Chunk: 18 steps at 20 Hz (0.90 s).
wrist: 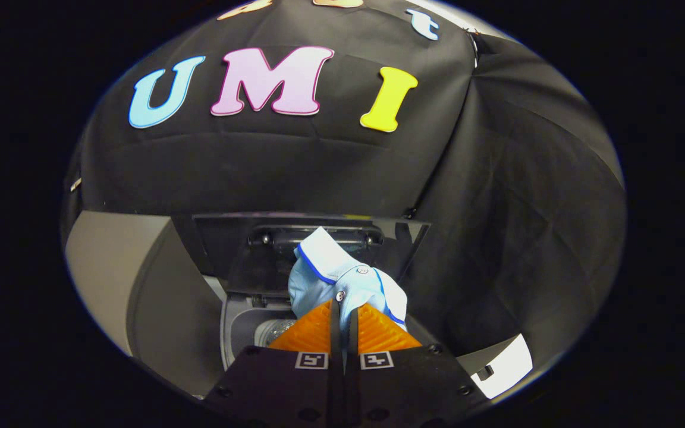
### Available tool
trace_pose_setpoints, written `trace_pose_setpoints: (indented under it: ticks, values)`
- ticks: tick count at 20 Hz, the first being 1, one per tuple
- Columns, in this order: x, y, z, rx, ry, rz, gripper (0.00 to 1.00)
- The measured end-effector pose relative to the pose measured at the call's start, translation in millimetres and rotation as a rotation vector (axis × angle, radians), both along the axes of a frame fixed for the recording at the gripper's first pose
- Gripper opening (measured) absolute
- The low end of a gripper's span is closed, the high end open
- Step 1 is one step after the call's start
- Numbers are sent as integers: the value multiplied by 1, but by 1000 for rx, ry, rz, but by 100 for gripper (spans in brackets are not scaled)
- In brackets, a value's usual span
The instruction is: Put the clothes into the washing machine and then close the washing machine lid.
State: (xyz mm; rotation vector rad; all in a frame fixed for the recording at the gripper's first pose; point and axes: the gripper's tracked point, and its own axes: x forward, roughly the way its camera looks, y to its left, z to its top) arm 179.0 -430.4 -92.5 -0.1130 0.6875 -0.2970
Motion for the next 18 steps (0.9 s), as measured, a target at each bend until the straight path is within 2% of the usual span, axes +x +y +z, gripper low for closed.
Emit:
trace_pose_setpoints:
  ticks: [6,18]
  values:
    - [0,5,-80,23,92,57,5]
    - [-13,2,-212,113,264,95,5]
